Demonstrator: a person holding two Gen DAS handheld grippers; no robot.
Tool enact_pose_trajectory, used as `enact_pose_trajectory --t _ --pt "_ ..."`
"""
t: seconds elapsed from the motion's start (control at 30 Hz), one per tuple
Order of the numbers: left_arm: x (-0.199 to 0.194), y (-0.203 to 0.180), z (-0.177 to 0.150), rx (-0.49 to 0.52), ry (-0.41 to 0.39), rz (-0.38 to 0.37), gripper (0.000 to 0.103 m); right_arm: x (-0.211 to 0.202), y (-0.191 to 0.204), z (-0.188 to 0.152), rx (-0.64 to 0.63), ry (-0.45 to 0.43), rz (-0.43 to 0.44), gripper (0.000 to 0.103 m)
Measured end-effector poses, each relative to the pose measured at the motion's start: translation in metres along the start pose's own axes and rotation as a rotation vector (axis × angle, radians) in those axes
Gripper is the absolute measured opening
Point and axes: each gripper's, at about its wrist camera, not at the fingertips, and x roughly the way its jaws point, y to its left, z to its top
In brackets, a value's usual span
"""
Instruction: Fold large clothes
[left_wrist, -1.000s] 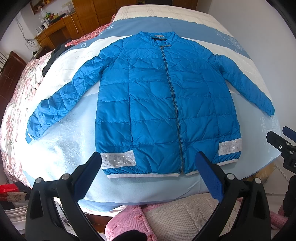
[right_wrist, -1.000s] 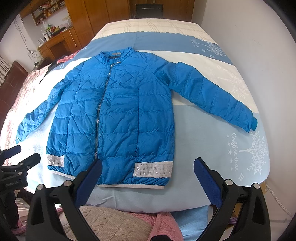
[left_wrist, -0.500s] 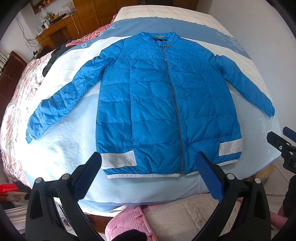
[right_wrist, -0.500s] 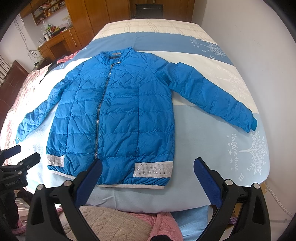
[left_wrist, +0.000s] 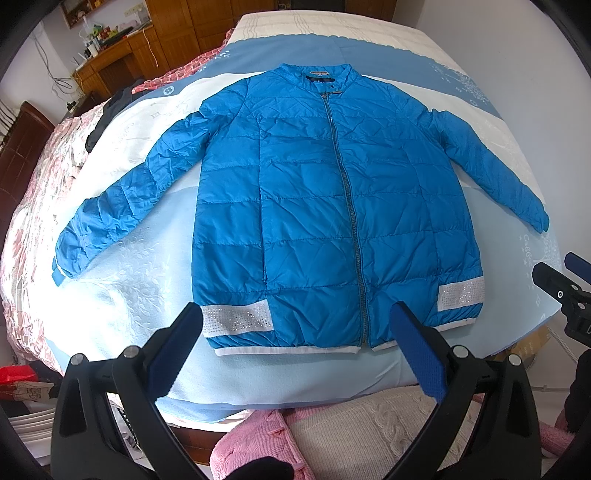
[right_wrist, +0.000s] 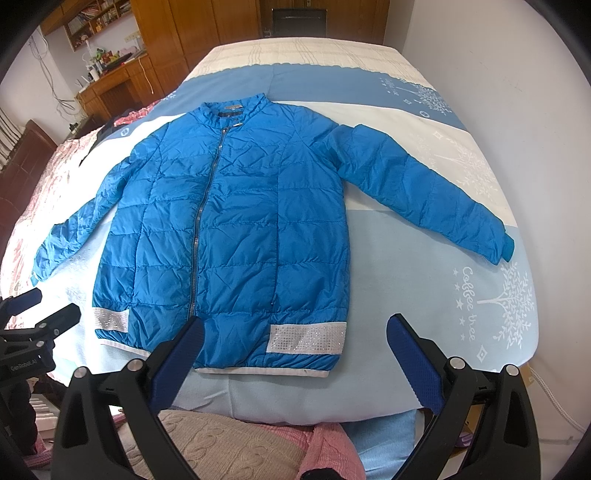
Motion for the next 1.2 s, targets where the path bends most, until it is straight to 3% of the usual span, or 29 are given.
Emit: enact_pose_trajectory --t 0.93,1.2 --pt "0.010 0.003 0.002 0.007 0.017 0.008 0.100 0.006 -0.005 0.007 0.016 0.002 -0.007 0.099" --pt "0.026 -0.008 0.026 0.030 0.004 -0.008 0.100 0.025 -0.032 0.017 0.061 0.005 0.026 0.099"
